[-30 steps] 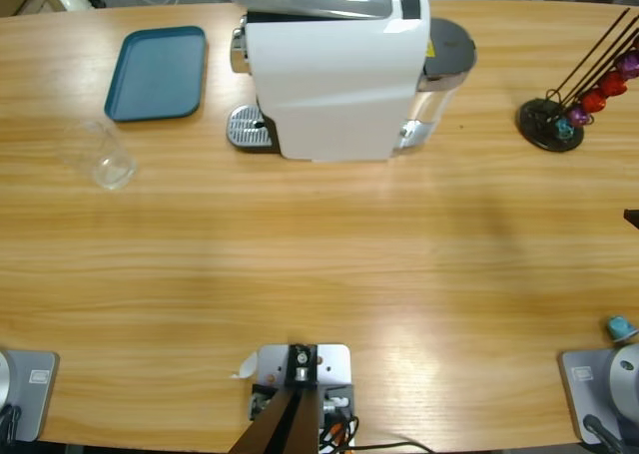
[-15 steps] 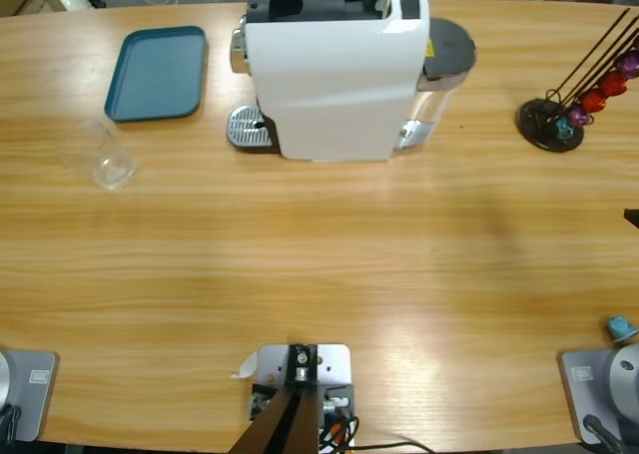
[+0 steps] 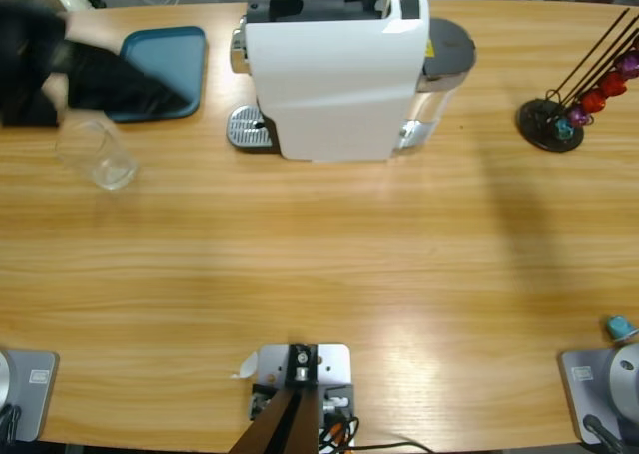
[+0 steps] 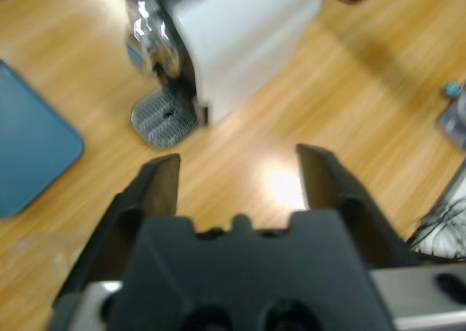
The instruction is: Pour coffee
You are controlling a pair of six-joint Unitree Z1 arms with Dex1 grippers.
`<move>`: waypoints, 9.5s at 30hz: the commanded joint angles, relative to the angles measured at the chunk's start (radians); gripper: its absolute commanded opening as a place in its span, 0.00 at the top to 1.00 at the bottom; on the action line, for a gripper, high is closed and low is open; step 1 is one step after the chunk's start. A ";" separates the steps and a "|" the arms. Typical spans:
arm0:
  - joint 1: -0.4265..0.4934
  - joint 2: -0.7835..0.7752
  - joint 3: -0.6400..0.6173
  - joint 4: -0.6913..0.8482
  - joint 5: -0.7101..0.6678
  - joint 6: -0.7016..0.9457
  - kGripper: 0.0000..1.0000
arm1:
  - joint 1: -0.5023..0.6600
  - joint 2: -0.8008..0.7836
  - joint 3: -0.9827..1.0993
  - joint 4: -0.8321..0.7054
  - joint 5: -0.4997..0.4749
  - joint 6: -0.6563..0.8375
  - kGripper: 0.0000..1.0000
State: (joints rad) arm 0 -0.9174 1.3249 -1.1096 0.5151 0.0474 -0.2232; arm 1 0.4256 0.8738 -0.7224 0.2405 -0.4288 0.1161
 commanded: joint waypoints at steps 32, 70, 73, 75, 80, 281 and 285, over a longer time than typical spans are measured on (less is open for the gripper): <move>-0.063 -0.133 0.228 -0.063 0.011 -0.074 0.00 | -0.140 0.350 0.229 -0.376 0.022 0.028 0.49; -0.120 -0.113 0.269 -0.102 0.012 -0.136 0.00 | -0.167 0.369 0.231 -0.415 0.024 0.062 0.62; -0.120 -0.115 0.269 -0.102 0.015 -0.136 0.00 | -0.168 0.370 0.230 -0.415 0.024 0.057 0.62; -0.120 -0.116 0.271 -0.102 0.017 -0.136 0.00 | -0.168 0.373 0.230 -0.414 0.025 0.056 0.62; -0.120 -0.121 0.274 -0.102 0.019 -0.136 0.00 | -0.168 0.375 0.230 -0.414 0.024 0.053 0.62; -0.158 -0.339 0.226 0.226 0.123 0.016 0.00 | 0.211 0.876 -0.399 -0.283 0.686 -0.279 0.30; -0.158 -0.340 0.228 0.226 0.123 0.016 0.00 | 0.211 0.869 -0.395 -0.285 0.685 -0.279 0.26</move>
State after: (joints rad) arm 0 -1.0698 1.0028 -0.9139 0.7530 0.1546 -0.2065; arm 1 0.6818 1.7302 -1.1674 -0.0554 0.2834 -0.1786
